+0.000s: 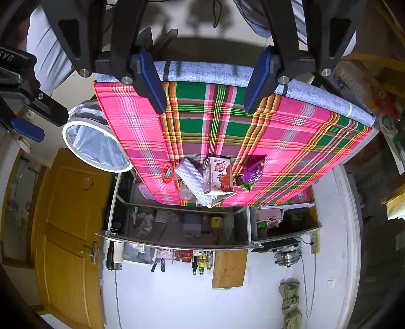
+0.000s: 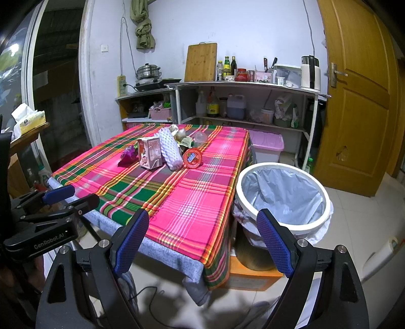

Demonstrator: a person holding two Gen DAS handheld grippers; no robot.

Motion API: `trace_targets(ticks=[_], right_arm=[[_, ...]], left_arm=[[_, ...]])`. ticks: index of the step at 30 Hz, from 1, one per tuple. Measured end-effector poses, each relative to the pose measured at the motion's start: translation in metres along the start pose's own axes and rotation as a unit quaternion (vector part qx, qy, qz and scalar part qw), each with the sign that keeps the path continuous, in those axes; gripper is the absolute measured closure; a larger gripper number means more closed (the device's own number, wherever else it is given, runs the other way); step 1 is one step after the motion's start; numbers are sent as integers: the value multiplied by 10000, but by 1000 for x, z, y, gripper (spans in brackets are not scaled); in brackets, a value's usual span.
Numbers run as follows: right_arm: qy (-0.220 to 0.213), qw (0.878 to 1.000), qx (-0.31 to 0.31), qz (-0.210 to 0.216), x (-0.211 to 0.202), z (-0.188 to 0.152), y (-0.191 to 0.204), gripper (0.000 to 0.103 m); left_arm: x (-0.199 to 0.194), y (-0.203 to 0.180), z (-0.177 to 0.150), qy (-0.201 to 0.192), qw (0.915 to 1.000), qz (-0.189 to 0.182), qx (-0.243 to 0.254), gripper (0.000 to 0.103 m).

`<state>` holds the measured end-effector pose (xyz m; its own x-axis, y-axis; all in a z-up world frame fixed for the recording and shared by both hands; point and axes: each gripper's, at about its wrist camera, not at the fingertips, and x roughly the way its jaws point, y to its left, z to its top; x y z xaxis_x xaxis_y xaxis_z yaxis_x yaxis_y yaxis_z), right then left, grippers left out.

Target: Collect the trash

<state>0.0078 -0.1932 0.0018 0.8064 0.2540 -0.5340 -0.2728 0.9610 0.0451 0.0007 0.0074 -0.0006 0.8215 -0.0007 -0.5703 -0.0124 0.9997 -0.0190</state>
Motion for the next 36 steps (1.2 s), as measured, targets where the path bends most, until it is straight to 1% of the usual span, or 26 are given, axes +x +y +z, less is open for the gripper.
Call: trace_targets(ticks=[36], right_arm=[[20,10000,-13,-11,1,0,0,16]], left_arm=[[-1,-2,0,5,10000,-7,-21,40]])
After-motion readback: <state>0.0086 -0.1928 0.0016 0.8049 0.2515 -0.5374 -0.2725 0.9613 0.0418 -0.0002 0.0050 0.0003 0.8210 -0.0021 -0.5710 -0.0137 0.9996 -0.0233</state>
